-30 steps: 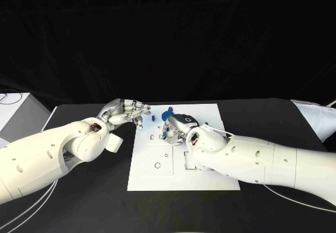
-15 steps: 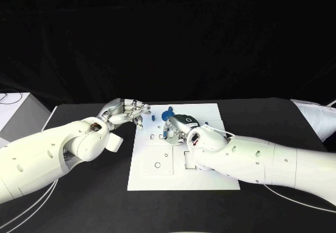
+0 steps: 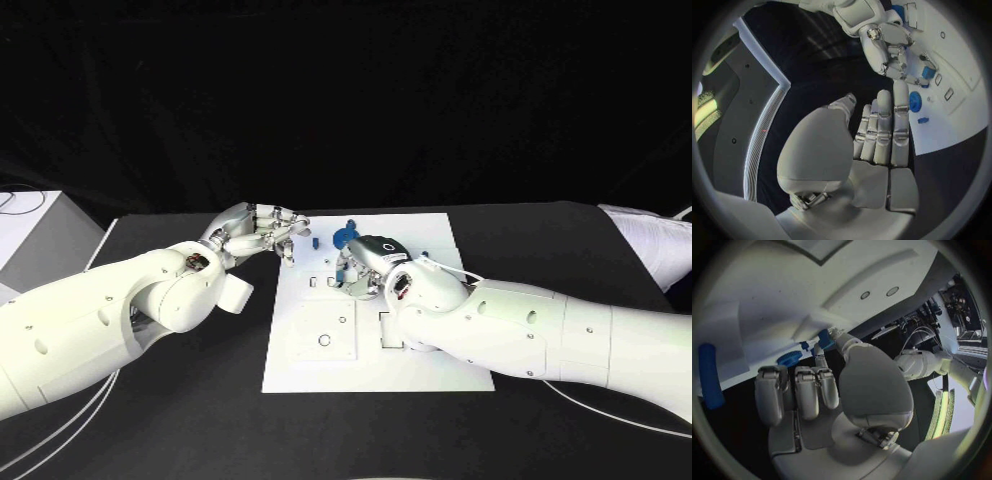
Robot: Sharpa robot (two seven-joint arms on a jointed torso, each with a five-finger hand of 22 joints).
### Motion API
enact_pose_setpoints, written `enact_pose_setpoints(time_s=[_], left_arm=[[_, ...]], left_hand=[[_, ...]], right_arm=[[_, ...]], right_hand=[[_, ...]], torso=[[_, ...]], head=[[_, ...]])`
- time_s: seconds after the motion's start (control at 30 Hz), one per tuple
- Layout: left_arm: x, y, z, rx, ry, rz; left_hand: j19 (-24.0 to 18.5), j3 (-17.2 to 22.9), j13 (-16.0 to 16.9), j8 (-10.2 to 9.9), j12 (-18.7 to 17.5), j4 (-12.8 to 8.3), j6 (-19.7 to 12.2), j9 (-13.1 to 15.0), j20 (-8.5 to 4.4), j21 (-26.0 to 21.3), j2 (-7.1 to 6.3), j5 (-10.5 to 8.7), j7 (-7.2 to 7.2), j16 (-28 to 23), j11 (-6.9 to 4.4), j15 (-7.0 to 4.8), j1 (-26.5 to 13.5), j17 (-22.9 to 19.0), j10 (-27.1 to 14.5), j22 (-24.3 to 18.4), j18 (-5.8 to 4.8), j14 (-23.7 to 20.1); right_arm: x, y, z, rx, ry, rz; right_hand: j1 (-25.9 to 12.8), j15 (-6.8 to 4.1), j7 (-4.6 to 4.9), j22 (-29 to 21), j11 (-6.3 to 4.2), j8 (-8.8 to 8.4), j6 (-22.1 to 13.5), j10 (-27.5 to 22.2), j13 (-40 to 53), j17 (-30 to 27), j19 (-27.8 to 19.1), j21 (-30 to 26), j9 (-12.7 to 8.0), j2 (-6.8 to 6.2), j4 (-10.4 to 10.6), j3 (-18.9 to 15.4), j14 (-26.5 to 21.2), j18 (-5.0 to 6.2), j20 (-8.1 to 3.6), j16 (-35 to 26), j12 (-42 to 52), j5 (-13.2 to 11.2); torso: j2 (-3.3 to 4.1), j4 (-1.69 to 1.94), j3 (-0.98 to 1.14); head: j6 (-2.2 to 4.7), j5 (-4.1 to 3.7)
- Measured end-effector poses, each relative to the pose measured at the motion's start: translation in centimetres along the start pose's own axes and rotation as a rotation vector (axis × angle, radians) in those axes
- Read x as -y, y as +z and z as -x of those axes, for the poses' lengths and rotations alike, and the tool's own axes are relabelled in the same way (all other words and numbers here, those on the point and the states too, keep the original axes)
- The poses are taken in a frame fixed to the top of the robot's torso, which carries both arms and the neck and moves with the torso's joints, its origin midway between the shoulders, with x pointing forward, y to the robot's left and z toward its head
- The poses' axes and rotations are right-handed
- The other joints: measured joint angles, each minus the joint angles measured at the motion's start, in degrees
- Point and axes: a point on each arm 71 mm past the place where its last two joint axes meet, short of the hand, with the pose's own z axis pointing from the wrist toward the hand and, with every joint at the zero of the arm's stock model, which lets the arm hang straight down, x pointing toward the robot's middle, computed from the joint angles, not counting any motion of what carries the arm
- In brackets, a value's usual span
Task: Assemble the parts on the task board
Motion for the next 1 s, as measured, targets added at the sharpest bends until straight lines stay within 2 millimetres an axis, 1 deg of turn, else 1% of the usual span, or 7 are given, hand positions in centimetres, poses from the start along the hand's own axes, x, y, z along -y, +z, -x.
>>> enact_pose_setpoints(time_s=[0.3,0.4,0.47,0.53,0.7,0.83,1.0], left_arm=[[-0.1,0.0,0.1,0.002,0.003,0.001],[-0.2,0.1,0.2,0.006,0.014,0.005],[-0.2,0.2,0.3,0.008,0.023,0.009],[-0.4,0.3,0.3,0.012,0.036,0.017],[-0.9,0.7,0.2,0.02,0.078,0.059],[-1.6,1.1,0.2,0.024,0.128,0.128],[-2.6,1.8,0.0,0.017,0.207,0.23]], left_hand=[[-0.4,-1.2,0.0,0.0,0.4,0.1,0.0,0.0,-0.01,0.8,-0.88,0.0,0.0,0.7,0.0,-0.21,-0.9,0.5,0.0,0.6,0.0,-0.2],[-0.7,-2.9,1.4,0.0,3.0,0.1,-0.4,0.2,-0.23,3.3,-1.38,0.0,-0.41,3.5,-0.82,-0.75,-2.3,2.1,2.3,2.2,0.0,0.3],[0.0,-3.8,3.2,0.1,5.9,0.1,-0.2,0.3,-0.83,7.7,-1.36,0.0,-0.64,7.7,-1.43,-1.33,-2.4,5.3,3.8,7.1,-0.01,1.8],[3.0,-4.8,7.3,1.3,11.8,0.0,0.7,0.9,-1.44,15.8,-1.36,0.0,-1.49,18.8,-2.18,-2.0,-2.4,15.4,4.9,17.1,-0.53,6.8],[3.5,-5.9,23.3,6.4,33.7,0.0,0.6,3.6,-1.96,25.8,-0.29,0.19,-2.05,36.3,-2.86,-2.58,-2.7,31.8,-0.2,28.8,-1.44,14.3],[8.2,-4.4,38.9,11.0,50.5,0.3,0.3,6.1,-2.31,32.5,0.8,0.19,-2.79,43.8,-3.73,-3.0,-5.9,33.3,4.0,39.5,-3.57,17.1],[12.7,-2.4,51.5,13.9,61.1,0.4,0.1,7.9,-2.96,37.4,0.12,0.19,-3.6,48.1,-4.47,-3.6,-8.3,33.3,11.3,48.4,-4.74,17.3]], right_arm=[[0.1,-0.4,0.3,0.027,0.017,0.009],[0.4,-0.7,0.6,0.055,0.036,0.017],[0.5,-0.8,0.9,0.077,0.05,0.024],[0.8,-1.0,1.3,0.106,0.072,0.036],[1.4,-1.3,2.8,0.166,0.135,0.085],[2.1,-1.7,4.5,0.191,0.18,0.141],[3.5,-2.3,6.9,0.2,0.244,0.177]], right_hand=[[0.5,0.0,-0.1,0.0,0.0,-0.85,-0.7,0.0,0.0,0.0,0.0,-0.9,0.3,-0.53,4.3,-8.2,0.0,0.0,0.0,0.0,0.0,-1.1],[1.3,0.75,0.79,0.0,1.02,-2.67,-3.7,-0.1,0.0,0.0,0.0,-1.6,0.1,-1.31,7.3,-13.4,0.1,0.0,0.64,0.0,-0.7,-1.1],[2.1,1.38,1.56,0.0,1.77,-3.75,-5.2,-0.1,0.0,0.0,0.0,-2.3,-0.1,-0.63,7.8,-17.8,0.1,0.0,1.14,0.0,-1.5,-1.1],[2.2,1.44,1.78,0.0,1.84,-3.95,-5.4,0.0,0.0,0.0,0.0,-2.4,-0.1,-0.53,7.9,-19.7,0.0,0.0,1.24,0.0,-1.7,-1.1],[4.1,1.44,1.49,0.0,1.86,-3.91,-5.0,0.0,0.0,0.0,0.0,-2.8,0.2,1.41,7.8,-19.6,0.0,0.0,1.24,0.0,-2.0,-0.5],[7.2,1.44,1.27,0.0,1.9,-2.98,-4.1,0.1,0.0,0.0,0.0,-2.8,0.8,3.07,7.0,-17.8,0.0,0.0,1.23,0.0,-2.3,0.5],[8.5,1.44,0.9,0.0,1.72,-1.8,-3.3,-0.1,0.0,0.0,0.0,-2.6,1.3,3.39,7.0,-17.3,0.0,0.0,1.23,0.0,-2.1,2.7]], torso=[[0.0,0.01,-0.01],[-0.03,0.01,0.0],[-0.07,-0.03,0.01],[-0.15,-0.06,0.01],[-0.41,-0.16,-0.01],[-0.77,-0.29,-0.05],[-1.22,-0.49,-0.15]], head=[[0.09,0.0],[0.19,0.09],[0.27,0.14],[0.36,0.19],[0.6,0.27],[0.59,0.43],[0.53,0.67]])
